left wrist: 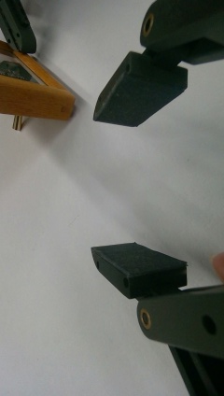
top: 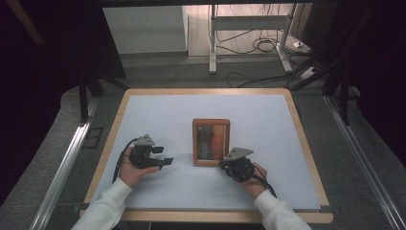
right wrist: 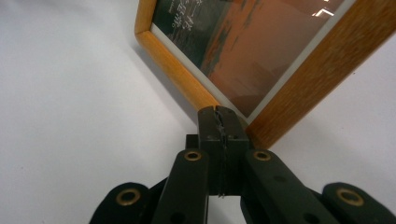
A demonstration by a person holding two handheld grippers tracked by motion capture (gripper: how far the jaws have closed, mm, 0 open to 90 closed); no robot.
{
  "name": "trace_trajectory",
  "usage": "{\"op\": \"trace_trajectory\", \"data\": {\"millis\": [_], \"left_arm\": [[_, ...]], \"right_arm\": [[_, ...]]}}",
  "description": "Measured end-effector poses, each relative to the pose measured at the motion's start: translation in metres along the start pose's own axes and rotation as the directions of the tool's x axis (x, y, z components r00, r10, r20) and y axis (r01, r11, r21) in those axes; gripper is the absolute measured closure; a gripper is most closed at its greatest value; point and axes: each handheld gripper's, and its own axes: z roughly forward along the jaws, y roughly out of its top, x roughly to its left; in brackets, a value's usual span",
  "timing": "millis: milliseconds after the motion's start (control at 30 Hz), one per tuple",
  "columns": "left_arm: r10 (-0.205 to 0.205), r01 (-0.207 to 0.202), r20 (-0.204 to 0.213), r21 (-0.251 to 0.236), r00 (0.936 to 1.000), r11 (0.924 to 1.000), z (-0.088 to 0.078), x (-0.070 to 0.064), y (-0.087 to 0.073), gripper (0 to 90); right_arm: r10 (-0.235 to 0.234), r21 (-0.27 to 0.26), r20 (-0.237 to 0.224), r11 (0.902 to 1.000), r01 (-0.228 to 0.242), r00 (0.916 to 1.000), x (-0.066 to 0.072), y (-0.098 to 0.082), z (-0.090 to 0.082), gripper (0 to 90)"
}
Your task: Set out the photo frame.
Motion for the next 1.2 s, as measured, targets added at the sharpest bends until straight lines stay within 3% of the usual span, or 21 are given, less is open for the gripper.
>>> {"op": "trace_trajectory", "data": {"millis": [267,433,767,833,900,933,967,1000,1033,1067,1133,1200], "left_arm": [[-0.002,0.002,-0.001,-0.004,1.0000,1.0000,-0.001,0.001,0.000,29.9],[-0.009,0.009,-0.005,-0.014,1.0000,0.9999,-0.005,0.001,0.000,29.9],[0.005,-0.005,-0.010,-0.012,0.9999,0.9999,-0.005,-0.004,0.000,30.0],[0.006,-0.006,-0.010,-0.012,0.9999,0.9999,-0.006,-0.005,0.000,30.0],[0.017,-0.017,-0.017,-0.012,0.9997,0.9998,-0.008,-0.008,-0.001,29.9],[0.017,-0.017,-0.017,-0.012,0.9997,0.9998,-0.008,-0.008,-0.001,29.9],[0.028,-0.029,-0.027,-0.010,0.9992,0.9995,-0.009,-0.011,-0.001,29.9],[0.028,-0.029,-0.027,-0.010,0.9992,0.9995,-0.009,-0.011,-0.001,29.9],[0.034,-0.035,-0.031,-0.012,0.9989,0.9993,-0.011,-0.013,-0.001,29.9],[0.037,-0.037,-0.034,-0.013,0.9987,0.9992,-0.011,-0.014,-0.001,29.9],[0.042,-0.042,-0.037,-0.012,0.9984,0.9990,-0.012,-0.015,-0.001,29.8],[0.050,-0.050,-0.041,-0.006,0.9979,0.9987,-0.014,-0.017,-0.002,29.7]], "right_arm": [[-0.019,-0.048,-0.014,0.9987,0.018,0.9997,0.001,0.003,-0.010,89.9],[0.017,-0.099,0.003,0.9949,-0.017,0.9998,-0.012,-0.004,-0.032,90.0],[0.082,-0.123,0.018,0.9893,-0.079,0.9965,-0.031,-0.022,-0.052,89.5],[0.093,-0.132,0.027,0.9873,-0.089,0.9953,-0.035,-0.026,-0.058,85.2],[0.139,-0.138,0.023,0.9812,-0.135,0.9900,-0.044,-0.035,-0.065,72.6],[0.139,-0.138,0.023,0.9812,-0.135,0.9900,-0.044,-0.035,-0.065,72.6],[0.188,-0.138,0.016,0.9732,-0.184,0.9821,-0.051,-0.042,-0.068,57.8],[0.188,-0.138,0.016,0.9732,-0.184,0.9821,-0.051,-0.042,-0.068,57.8],[0.217,-0.130,0.045,0.9690,-0.210,0.9750,-0.056,-0.049,-0.071,44.7],[0.226,-0.125,0.055,0.9680,-0.218,0.9726,-0.058,-0.052,-0.073,40.4],[0.231,-0.123,0.063,0.9673,-0.222,0.9710,-0.060,-0.054,-0.075,37.5],[0.260,-0.142,0.073,0.9582,-0.248,0.9628,-0.064,-0.063,-0.080,35.5]]}}
